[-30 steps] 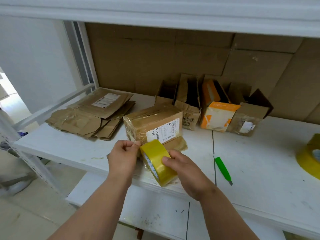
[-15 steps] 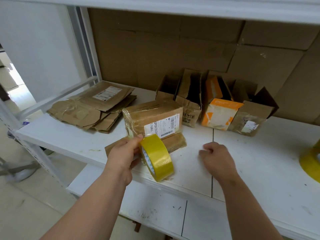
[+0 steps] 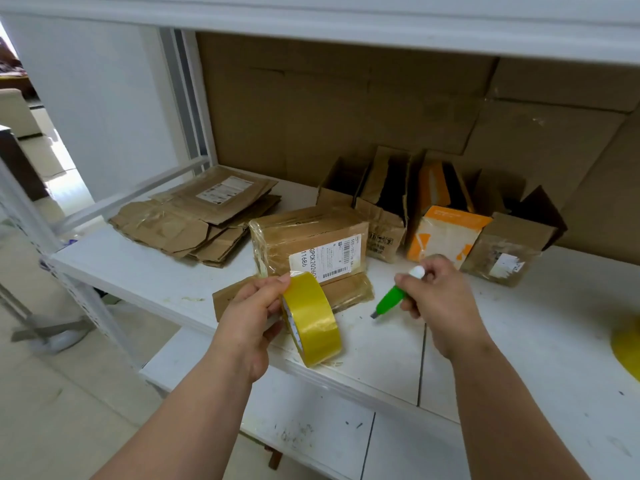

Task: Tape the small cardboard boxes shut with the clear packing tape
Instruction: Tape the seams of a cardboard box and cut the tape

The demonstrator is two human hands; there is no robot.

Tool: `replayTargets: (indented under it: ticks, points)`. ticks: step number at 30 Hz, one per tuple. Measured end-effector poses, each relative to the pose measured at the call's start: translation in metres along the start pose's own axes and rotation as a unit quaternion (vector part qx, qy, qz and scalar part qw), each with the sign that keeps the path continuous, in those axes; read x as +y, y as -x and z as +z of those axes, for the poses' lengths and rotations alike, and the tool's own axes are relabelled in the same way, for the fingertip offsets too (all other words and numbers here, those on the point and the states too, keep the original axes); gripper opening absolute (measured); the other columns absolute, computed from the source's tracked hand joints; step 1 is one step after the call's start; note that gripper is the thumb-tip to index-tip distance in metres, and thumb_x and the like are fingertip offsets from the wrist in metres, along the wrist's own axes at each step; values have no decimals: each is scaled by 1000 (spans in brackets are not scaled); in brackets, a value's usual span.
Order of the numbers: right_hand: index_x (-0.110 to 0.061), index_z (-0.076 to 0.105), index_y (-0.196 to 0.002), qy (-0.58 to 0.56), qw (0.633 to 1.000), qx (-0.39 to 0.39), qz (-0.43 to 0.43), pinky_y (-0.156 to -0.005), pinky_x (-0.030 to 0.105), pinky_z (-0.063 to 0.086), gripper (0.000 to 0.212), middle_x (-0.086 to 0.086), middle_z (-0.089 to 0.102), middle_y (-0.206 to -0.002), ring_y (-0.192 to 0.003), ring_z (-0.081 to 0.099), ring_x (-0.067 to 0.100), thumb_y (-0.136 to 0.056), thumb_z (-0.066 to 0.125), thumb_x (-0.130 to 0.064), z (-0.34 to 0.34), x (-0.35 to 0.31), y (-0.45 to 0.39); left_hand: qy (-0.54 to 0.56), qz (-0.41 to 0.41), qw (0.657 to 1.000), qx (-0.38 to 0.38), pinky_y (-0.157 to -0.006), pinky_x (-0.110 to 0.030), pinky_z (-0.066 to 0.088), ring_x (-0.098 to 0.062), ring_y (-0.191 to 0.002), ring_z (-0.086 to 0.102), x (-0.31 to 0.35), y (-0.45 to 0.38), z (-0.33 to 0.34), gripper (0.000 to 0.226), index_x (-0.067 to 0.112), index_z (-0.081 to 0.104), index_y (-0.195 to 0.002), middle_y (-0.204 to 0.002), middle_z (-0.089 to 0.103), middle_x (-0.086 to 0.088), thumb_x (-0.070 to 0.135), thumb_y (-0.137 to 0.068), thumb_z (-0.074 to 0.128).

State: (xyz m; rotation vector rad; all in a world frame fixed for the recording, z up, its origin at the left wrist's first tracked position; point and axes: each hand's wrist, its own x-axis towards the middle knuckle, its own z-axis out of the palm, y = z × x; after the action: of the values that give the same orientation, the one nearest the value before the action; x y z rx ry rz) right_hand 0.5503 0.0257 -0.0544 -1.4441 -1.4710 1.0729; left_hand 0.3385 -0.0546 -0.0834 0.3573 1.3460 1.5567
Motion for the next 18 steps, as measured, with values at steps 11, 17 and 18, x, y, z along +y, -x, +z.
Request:
replayTargets:
  ticks: [11, 17, 18]
  points:
    - [-2, 65, -92, -222, 963, -150, 28, -55, 19, 56, 12, 16, 71, -73, -60, 70, 16, -87, 64, 8, 65, -59, -1, 6, -7, 1000, -3, -84, -37, 43, -15, -79, 57, 4, -3, -2, 11, 24, 70, -75, -71, 67, 4, 17, -84, 71]
    - [-9, 68, -100, -83, 979, -185, -22, -63, 19, 57, 14, 10, 75, -70, -67, 74, 15, -88, 69, -2, 82, -60, -1, 14, 2, 1000, -14, -80, -36, 43, -16, -77, 59, 3, -2, -4, 9, 23, 67, -80, -74, 69, 2, 17, -86, 70]
    - [-12, 69, -99, -59, 981, -182, -34, -63, 19, 57, 10, 8, 75, -70, -66, 73, 13, -89, 70, -8, 84, -61, -2, 15, 3, 1000, -14, -80, -36, 43, -16, -77, 59, 3, -2, -4, 9, 23, 67, -80, -75, 69, 2, 17, -85, 70]
